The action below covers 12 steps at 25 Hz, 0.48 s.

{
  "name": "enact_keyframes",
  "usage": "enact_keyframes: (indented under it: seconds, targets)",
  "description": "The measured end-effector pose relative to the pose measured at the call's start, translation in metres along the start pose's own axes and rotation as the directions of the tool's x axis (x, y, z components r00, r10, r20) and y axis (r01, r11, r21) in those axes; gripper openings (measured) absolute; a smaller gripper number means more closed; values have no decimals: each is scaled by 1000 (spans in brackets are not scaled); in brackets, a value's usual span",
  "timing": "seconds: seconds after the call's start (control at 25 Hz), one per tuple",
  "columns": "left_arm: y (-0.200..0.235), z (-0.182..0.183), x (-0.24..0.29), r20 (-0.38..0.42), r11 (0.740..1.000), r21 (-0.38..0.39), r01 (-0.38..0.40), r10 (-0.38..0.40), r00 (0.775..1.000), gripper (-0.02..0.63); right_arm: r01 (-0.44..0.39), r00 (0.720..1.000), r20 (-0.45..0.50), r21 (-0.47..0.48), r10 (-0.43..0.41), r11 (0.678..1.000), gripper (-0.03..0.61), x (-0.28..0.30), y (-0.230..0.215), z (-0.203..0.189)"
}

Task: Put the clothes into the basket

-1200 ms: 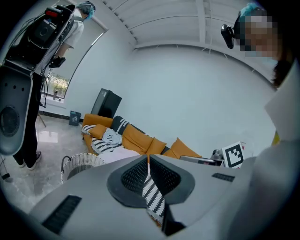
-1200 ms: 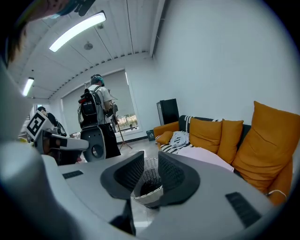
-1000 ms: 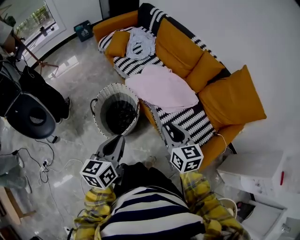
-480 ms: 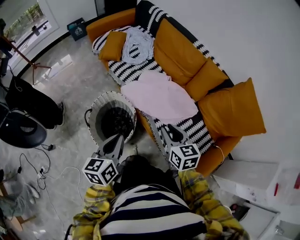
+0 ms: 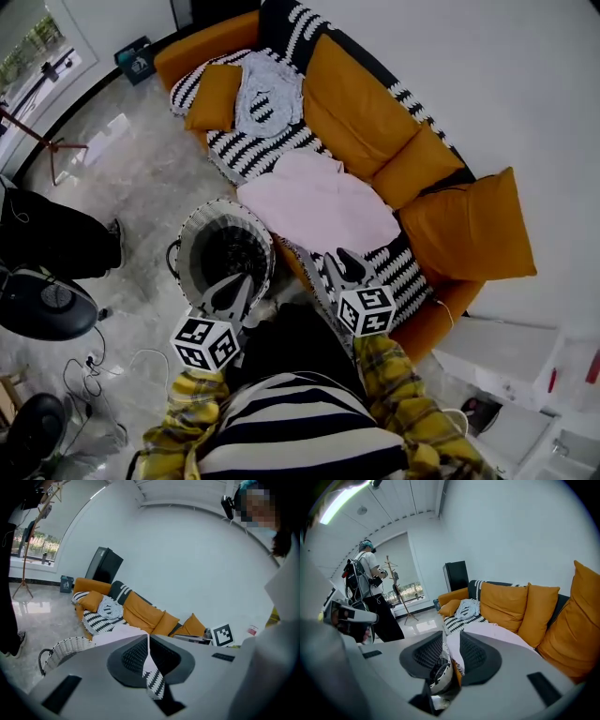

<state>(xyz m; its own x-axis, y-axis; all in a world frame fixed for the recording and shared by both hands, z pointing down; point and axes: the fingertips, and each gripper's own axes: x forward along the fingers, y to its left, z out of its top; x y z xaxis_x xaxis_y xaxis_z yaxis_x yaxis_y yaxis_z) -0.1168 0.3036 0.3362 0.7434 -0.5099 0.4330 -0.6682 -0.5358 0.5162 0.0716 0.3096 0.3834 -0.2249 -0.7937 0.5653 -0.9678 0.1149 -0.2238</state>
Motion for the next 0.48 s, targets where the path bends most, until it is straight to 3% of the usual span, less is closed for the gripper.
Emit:
enact_keyframes:
  seconds: [0.24, 0.48]
  targets:
    - [17, 4, 30, -32, 1000, 12, -15, 15, 999, 25, -3, 998, -62, 24, 5, 1000, 132, 46, -29, -13]
    - [40, 1, 63, -47, 997, 6, -79, 79, 996, 26, -8, 993, -121, 11, 10, 1000, 160, 95, -70, -25]
